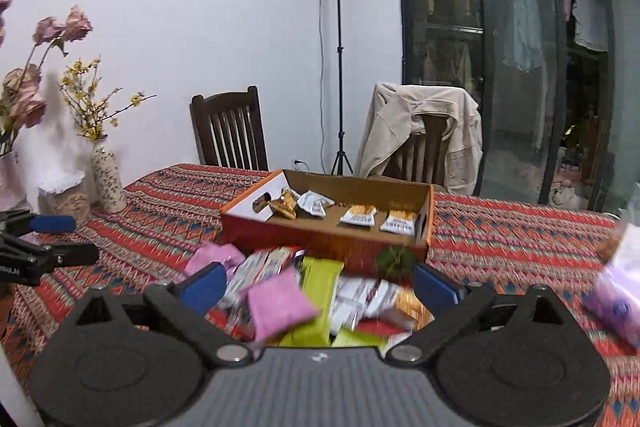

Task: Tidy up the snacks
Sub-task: 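Move both tools back toward the remaining snack pile, then grasp pink packet with left tool while right tool grasps another pink packet, then carry both pink packets up and over the cardboard box, then lower pink packets into the box and open both tools, then move both tools back toward the snack pile, then grasp silver red-topped packet with left tool while right tool grasps white cracker packet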

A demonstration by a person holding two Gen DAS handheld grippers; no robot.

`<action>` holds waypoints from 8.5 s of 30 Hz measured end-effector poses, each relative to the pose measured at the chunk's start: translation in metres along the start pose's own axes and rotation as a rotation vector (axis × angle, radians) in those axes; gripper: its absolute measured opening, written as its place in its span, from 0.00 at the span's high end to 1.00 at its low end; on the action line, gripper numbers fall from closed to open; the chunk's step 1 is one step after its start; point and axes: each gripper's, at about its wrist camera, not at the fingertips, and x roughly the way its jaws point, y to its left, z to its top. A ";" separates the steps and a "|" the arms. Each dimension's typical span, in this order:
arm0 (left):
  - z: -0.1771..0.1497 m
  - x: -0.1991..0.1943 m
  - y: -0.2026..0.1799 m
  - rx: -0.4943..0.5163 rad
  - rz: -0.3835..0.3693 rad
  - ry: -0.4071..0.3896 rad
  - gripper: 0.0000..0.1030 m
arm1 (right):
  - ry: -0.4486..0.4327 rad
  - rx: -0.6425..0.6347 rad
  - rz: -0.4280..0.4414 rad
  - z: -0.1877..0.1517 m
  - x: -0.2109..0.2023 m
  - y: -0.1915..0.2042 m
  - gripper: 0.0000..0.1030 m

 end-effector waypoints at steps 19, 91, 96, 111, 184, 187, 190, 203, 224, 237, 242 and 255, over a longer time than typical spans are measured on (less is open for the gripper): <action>-0.087 -0.035 -0.008 -0.060 0.077 0.147 0.00 | 0.055 0.038 -0.156 -0.129 -0.065 0.042 0.01; -0.037 0.094 0.016 -0.127 -0.093 0.176 0.39 | 0.112 -0.079 0.033 -0.072 0.087 0.045 0.40; -0.046 0.051 -0.001 -0.129 -0.089 0.158 0.39 | 0.091 -0.054 -0.002 -0.081 0.042 0.036 0.40; -0.031 0.023 -0.018 -0.094 -0.089 0.102 0.39 | 0.013 -0.021 -0.050 -0.088 -0.019 0.020 0.40; 0.025 0.013 0.011 0.000 -0.062 -0.021 0.16 | 0.009 -0.130 -0.073 0.026 0.022 -0.004 0.15; 0.001 -0.006 0.003 -0.016 -0.033 -0.015 0.15 | 0.006 -0.128 -0.082 0.004 -0.004 0.002 0.15; -0.025 -0.025 -0.003 -0.040 -0.014 0.009 0.14 | 0.002 -0.120 -0.085 -0.018 -0.026 0.011 0.15; -0.079 -0.054 -0.010 -0.036 0.020 0.096 0.14 | -0.004 0.035 -0.090 -0.113 -0.067 0.037 0.13; -0.062 0.033 -0.023 -0.033 -0.017 0.180 0.14 | 0.080 0.092 -0.082 -0.127 -0.012 0.016 0.14; -0.014 0.155 -0.034 -0.054 -0.116 0.198 0.14 | 0.098 0.048 -0.137 -0.075 0.079 -0.037 0.14; -0.001 0.202 -0.039 -0.068 -0.146 0.220 0.14 | 0.172 -0.002 -0.139 -0.060 0.132 -0.064 0.14; -0.017 0.249 -0.044 -0.023 -0.120 0.246 0.14 | 0.275 -0.067 -0.044 -0.045 0.229 -0.104 0.18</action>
